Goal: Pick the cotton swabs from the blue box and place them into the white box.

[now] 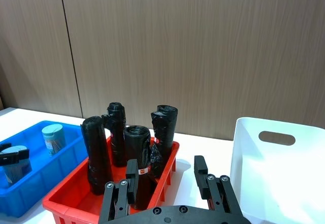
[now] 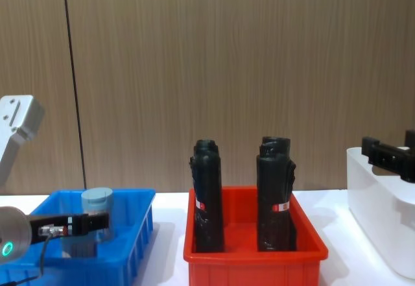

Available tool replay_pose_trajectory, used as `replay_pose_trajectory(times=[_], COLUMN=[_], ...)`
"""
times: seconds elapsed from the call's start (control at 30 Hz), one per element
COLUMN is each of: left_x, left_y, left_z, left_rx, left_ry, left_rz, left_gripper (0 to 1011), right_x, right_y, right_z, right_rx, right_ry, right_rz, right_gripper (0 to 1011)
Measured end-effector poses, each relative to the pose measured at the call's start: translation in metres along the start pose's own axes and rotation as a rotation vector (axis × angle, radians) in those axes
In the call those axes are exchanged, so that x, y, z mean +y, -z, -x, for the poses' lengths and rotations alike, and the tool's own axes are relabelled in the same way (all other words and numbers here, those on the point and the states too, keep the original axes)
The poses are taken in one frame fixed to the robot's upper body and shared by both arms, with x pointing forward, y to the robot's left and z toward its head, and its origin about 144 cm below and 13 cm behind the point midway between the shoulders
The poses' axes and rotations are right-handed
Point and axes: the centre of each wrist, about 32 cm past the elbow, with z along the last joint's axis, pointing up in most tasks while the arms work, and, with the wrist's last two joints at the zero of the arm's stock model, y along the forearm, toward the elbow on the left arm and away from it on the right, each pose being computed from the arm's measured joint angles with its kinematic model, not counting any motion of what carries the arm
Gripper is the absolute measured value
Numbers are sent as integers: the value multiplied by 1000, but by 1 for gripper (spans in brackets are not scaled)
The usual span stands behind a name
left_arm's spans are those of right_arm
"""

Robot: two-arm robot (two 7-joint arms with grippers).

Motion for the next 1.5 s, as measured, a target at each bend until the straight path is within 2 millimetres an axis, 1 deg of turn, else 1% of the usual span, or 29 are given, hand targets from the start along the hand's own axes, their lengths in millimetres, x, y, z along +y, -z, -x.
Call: replay_pose_trajectory(times=[0.07, 0.13, 0.2, 0.23, 0.27, 0.33, 0.63, 0.8, 1.1, 1.27, 1.3, 1.5], left_x=[-1, -2, -2, -3, -3, -4, -4, -2, 6, 13, 13, 20], left_y=[1, 1, 2, 2, 2, 3, 2, -1, -18, -35, -35, -49], left_z=[-1, -2, -2, -3, -3, -3, -4, -4, 1, 6, 6, 12], left_rx=[-3, -6, -7, -7, -7, -8, -9, -18, -59, -92, -92, -118], left_ry=[2, 5, 6, 7, 7, 8, 11, 17, 44, 80, 80, 139], left_rz=[-4, -8, -10, -12, -12, -15, -14, 3, 83, 148, 148, 197], left_gripper=[904, 834, 797, 739, 739, 674, 670, 671, 671, 671, 671, 671], right_x=[0, 0, 0, 0, 0, 0, 0, 0, 0, 0, 0, 0], right_y=[0, 0, 0, 0, 0, 0, 0, 0, 0, 0, 0, 0], right_z=[0, 0, 0, 0, 0, 0, 0, 0, 0, 0, 0, 0], right_rx=[0, 0, 0, 0, 0, 0, 0, 0, 0, 0, 0, 0], right_ry=[0, 0, 0, 0, 0, 0, 0, 0, 0, 0, 0, 0], right_rz=[0, 0, 0, 0, 0, 0, 0, 0, 0, 0, 0, 0], right_gripper=[683, 683, 683, 683, 683, 683, 683, 683, 683, 683, 682, 683])
